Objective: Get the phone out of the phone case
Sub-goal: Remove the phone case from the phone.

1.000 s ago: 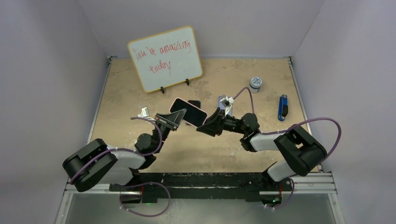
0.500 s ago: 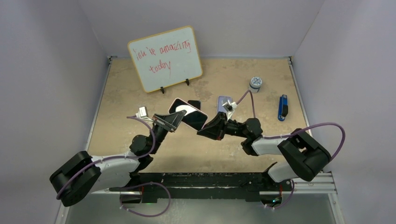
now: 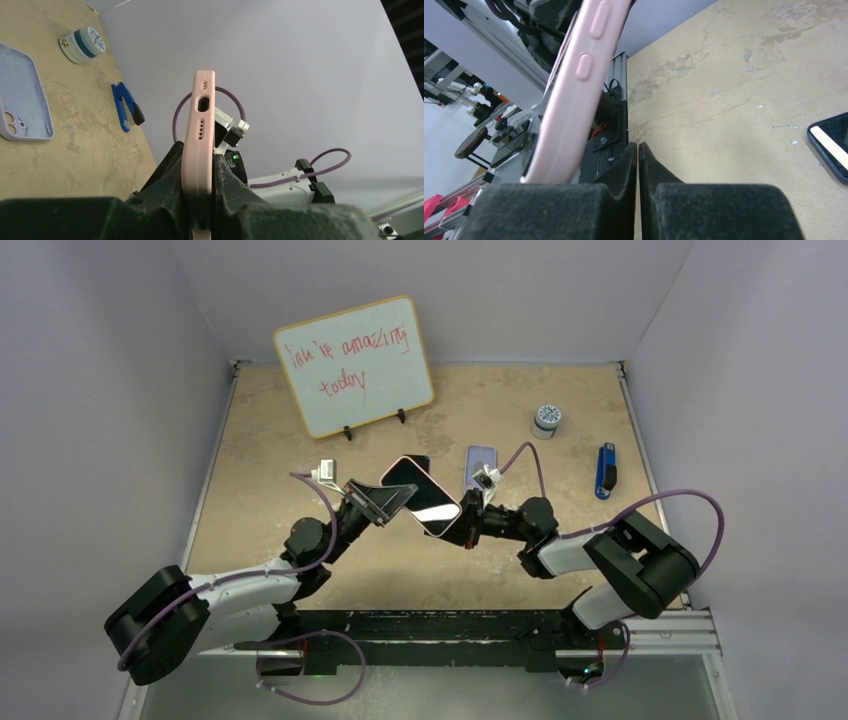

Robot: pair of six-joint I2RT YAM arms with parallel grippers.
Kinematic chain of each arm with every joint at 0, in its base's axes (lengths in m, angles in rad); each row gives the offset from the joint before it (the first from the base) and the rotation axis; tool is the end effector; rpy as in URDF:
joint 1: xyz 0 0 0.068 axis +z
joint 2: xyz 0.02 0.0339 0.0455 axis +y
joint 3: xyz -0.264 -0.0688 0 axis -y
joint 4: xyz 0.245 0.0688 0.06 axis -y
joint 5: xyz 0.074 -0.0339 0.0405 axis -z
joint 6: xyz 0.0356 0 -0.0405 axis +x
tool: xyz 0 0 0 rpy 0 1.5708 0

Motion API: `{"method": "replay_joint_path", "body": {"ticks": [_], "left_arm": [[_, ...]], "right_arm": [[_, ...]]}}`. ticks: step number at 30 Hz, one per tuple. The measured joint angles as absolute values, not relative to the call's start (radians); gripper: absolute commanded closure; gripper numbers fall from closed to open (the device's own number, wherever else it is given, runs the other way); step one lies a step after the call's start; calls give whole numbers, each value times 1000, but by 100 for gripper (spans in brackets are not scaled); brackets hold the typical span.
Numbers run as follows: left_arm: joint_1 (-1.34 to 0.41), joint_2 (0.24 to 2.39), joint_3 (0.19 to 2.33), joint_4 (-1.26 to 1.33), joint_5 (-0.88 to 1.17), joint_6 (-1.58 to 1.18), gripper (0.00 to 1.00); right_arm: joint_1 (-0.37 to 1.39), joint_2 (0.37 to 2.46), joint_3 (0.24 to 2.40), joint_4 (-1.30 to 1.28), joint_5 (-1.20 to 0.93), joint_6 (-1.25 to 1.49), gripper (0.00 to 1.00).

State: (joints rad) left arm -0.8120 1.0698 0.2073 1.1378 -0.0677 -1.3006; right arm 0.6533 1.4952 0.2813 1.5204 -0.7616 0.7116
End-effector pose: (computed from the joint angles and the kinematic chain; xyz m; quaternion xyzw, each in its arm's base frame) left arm 0.1418 -0.1460 0.2278 -0.1720 0.5786 -0.6838 0.4100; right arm 0.1733 0.1636 0.1982 -0.2837 0.5571 0.6428 0.4427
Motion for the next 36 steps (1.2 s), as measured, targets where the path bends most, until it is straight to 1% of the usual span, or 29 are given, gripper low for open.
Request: {"method": "replay_joint_path", "body": {"ticks": [6, 10, 13, 15, 18, 24, 30, 36], "left_arm": [[-770, 1022, 194, 1123, -38, -1299, 100], [-712, 965, 188, 1099, -32, -1298, 100], [-645, 936, 188, 1084, 13, -1299, 100], [-602, 924, 188, 1071, 52, -1298, 100], [-552, 898, 187, 1029, 103, -1298, 100], [-545, 880, 187, 1008, 158, -1298, 100], [-545, 925, 171, 1047, 173, -1328, 100], [-545, 970, 147, 1097, 179, -1377, 100]], "right_arm": [[654, 1495, 280, 1520, -752, 695, 74], [654, 1495, 280, 1520, -751, 696, 62], [654, 1495, 279, 1520, -752, 697, 54], [654, 1495, 279, 1520, -753, 698, 50], [654, 1493, 279, 1520, -755, 700, 47], [663, 1492, 279, 1520, -759, 710, 43], [704, 1489, 290, 1520, -753, 736, 40], [741, 1448, 338, 1518, -738, 758, 39]]}}
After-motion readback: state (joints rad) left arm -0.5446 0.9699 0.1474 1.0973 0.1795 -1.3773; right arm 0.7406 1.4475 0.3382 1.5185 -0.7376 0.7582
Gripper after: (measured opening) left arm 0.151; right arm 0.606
